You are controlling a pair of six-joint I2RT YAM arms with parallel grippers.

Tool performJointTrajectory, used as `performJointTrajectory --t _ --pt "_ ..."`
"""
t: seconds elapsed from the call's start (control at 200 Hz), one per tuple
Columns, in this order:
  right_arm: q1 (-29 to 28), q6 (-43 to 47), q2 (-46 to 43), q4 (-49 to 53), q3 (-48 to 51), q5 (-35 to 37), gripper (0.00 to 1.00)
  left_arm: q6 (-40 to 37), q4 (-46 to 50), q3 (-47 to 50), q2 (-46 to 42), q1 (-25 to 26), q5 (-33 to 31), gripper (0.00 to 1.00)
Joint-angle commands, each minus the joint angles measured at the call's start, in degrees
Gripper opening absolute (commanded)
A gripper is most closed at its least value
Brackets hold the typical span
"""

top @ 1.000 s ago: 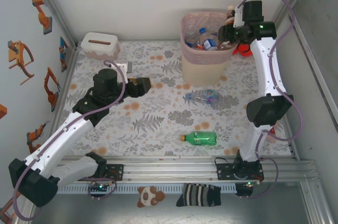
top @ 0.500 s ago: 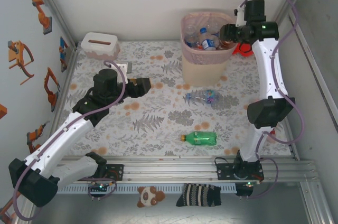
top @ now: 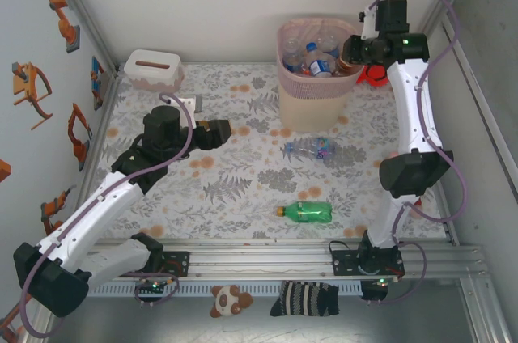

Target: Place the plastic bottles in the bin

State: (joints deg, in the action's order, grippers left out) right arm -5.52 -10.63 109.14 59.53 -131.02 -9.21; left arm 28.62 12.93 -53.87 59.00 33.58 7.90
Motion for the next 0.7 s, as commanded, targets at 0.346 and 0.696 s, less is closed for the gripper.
performJointTrajectory --t 0.346,0.696 --pt "-0.3 -0.1 5.0 -3.9 -2.3 2.9 0.13 -0.6 0.4 -0.2 0.3 -0.4 -0.5 0.77" --pt "-0.3 -0.6 12.4 -4.2 -3.0 3.5 0.11 -0.8 1.0 -0.1 -0.4 -0.4 -1.4 0.77"
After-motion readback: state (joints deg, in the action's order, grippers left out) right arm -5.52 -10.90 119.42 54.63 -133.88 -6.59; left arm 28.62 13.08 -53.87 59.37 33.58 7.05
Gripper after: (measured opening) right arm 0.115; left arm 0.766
